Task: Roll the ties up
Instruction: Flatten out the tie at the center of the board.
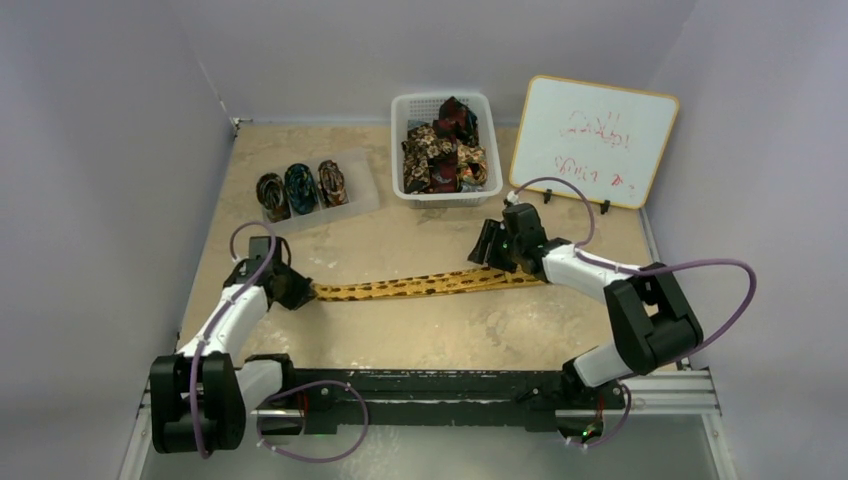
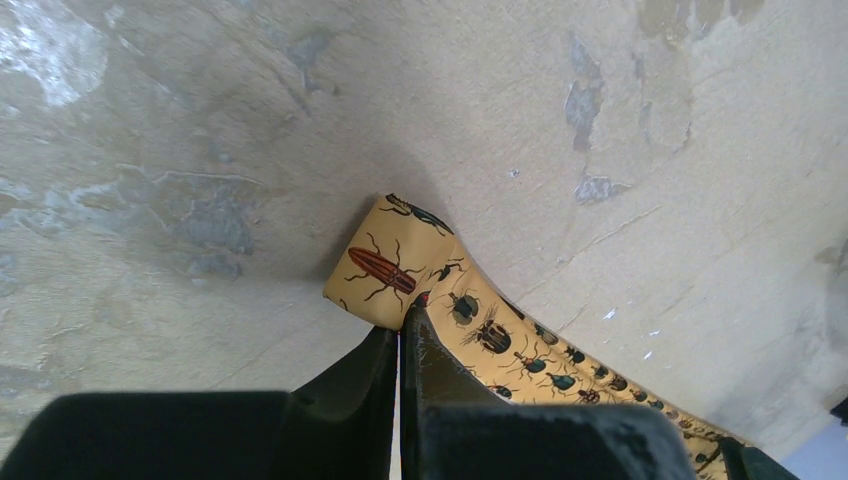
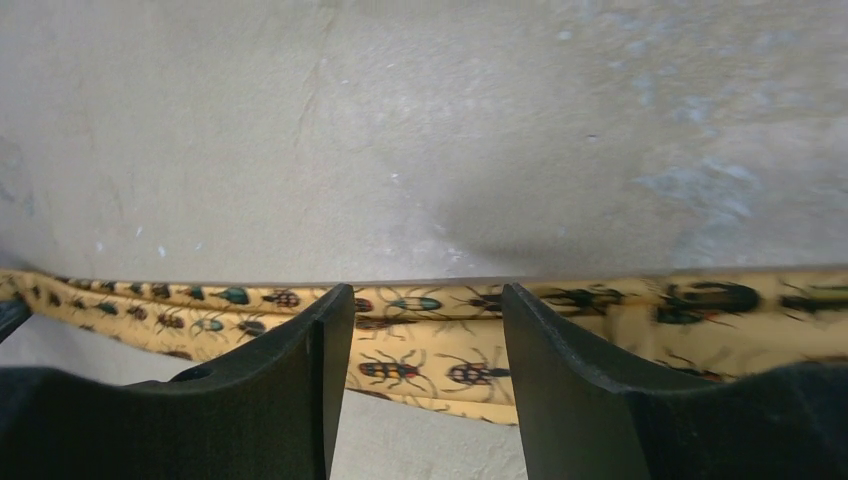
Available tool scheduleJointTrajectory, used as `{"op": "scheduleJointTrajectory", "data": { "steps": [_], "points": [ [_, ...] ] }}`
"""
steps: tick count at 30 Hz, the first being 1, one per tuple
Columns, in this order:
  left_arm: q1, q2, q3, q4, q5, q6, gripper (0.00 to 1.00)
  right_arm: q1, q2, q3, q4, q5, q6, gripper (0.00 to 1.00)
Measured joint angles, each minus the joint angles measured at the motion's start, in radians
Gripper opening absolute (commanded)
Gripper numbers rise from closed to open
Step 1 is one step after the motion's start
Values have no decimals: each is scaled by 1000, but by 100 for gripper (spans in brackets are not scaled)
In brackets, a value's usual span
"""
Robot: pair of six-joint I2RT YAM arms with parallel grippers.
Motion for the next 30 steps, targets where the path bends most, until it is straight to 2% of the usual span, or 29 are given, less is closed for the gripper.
{"op": "scheduleJointTrajectory", "data": {
  "steps": [10,17,24,27,30],
  "points": [
    [60,-15,-15,3,48,1,0,0,-43,3,-165,251,148,57],
    [78,-15,-14,4,82,22,1,-40,-31,-3,-175,311,260,53],
    [84,-19,-14,4,144,65,37,-138,-18,-9,-114,330,265,53],
    [84,-34,-14,5,192,80,45,-178,-16,-7,-116,382,227,53],
    [84,-58,-14,5,230,81,48,-209,3,11,-125,430,190,53]
  ]
}}
